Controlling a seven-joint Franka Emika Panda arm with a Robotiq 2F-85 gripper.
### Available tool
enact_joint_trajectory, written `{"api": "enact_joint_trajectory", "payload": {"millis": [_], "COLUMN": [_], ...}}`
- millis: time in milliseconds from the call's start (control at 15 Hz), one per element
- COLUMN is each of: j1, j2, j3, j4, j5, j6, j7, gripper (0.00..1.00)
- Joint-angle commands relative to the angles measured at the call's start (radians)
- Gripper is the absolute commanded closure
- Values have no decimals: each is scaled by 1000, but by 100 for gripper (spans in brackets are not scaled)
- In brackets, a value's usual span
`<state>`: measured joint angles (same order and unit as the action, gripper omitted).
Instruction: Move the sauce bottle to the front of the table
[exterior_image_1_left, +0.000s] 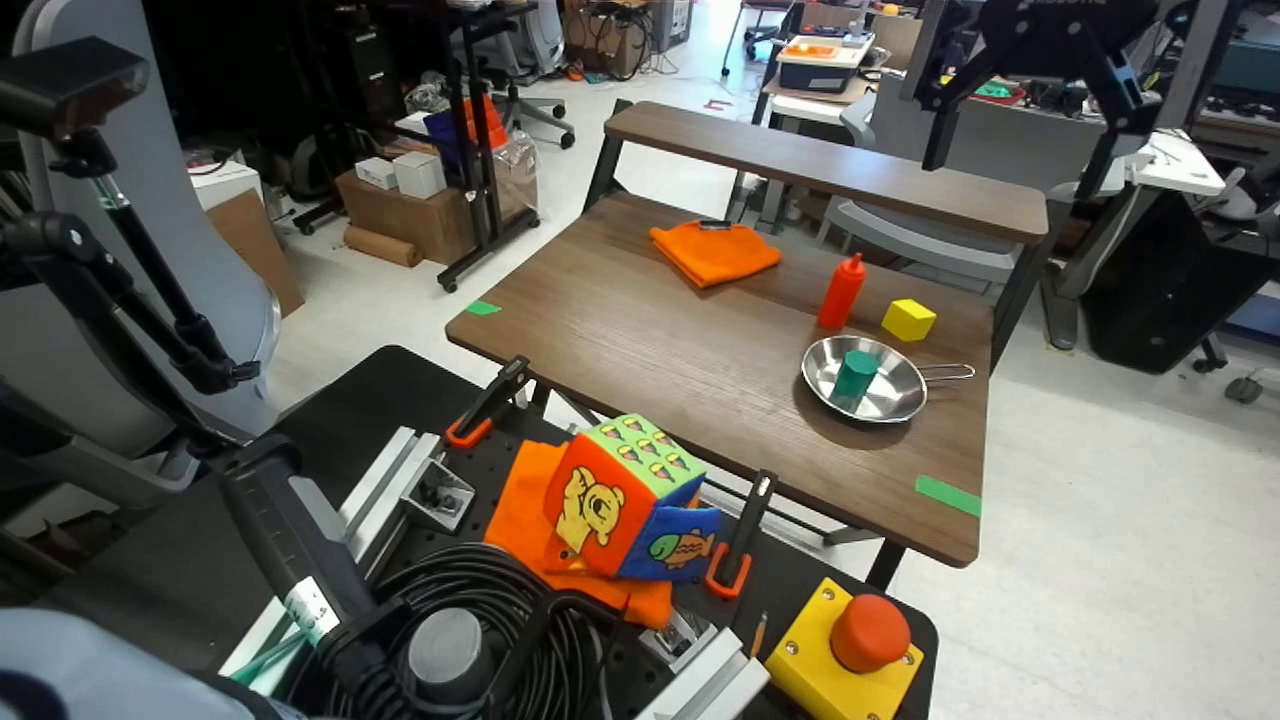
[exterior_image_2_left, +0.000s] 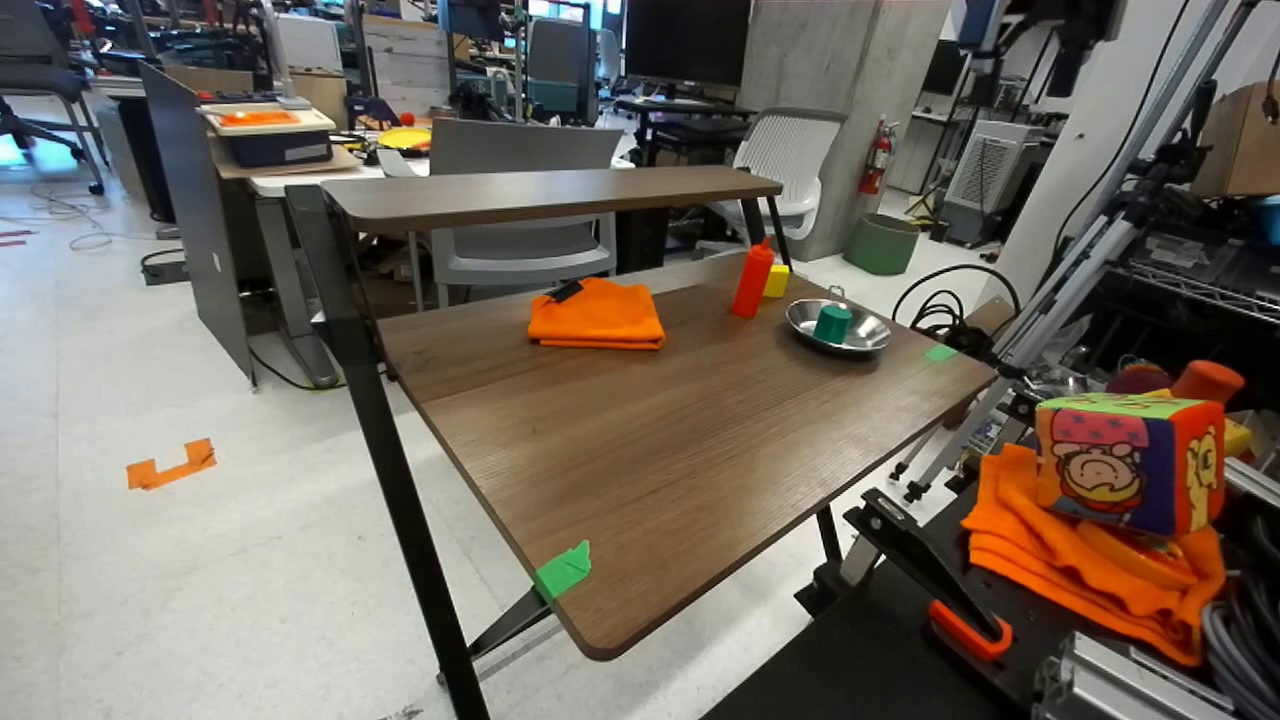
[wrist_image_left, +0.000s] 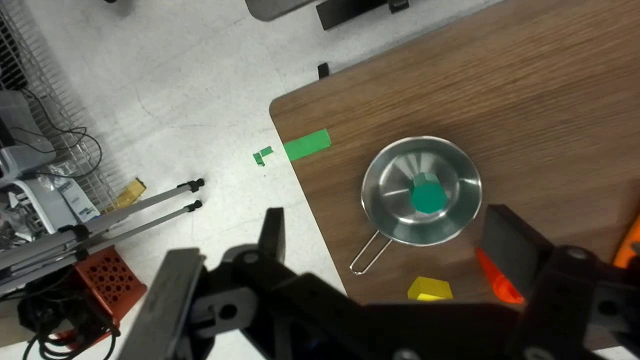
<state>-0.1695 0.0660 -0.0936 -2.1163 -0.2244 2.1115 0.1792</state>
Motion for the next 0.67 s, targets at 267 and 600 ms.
{"api": "enact_joint_trajectory", "payload": {"millis": [267, 600], "j1": [78, 80], "j2": [451, 688], "j3": [-11, 14], "j4": [478, 746], "j5": [31, 104], "j6": [-57, -144], "j7": [53, -32], "gripper": [0, 0]}}
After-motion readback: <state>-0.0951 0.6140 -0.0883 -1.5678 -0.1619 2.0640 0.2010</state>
